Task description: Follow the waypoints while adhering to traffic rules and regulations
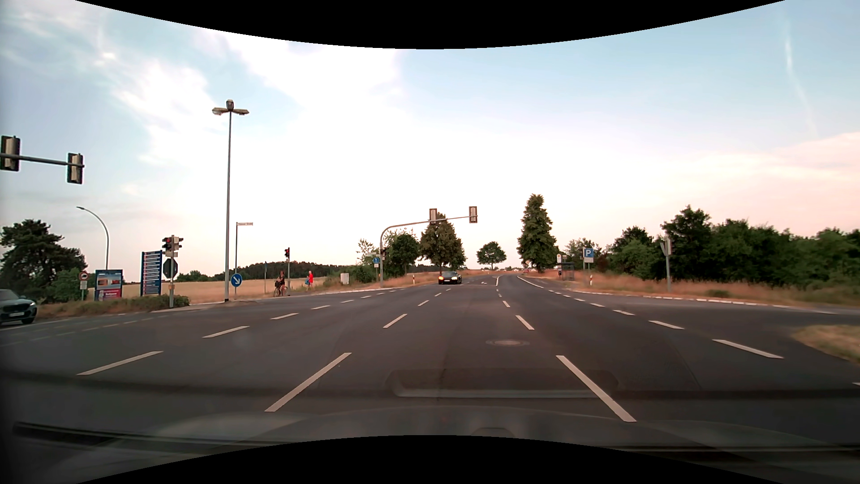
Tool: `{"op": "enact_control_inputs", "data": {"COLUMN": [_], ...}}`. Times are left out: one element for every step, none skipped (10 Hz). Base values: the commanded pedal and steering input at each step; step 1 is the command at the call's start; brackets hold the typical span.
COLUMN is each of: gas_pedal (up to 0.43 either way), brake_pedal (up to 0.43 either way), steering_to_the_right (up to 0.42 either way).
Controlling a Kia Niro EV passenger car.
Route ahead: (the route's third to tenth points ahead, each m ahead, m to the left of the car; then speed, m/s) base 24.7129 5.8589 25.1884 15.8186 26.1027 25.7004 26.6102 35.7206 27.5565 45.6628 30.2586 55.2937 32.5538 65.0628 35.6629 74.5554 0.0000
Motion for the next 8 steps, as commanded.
{"op": "enact_control_inputs", "data": {"gas_pedal": [0.000, 0.000, 0.000, 0.000, 0.000, 0.000, 0.000, 0.000], "brake_pedal": [0.311, 0.317, 0.311, 0.311, 0.311, 0.311, 0.311, 0.311], "steering_to_the_right": [-0.002, -0.001, -0.001, -0.002, -0.001, -0.002, -0.001, -0.002]}}
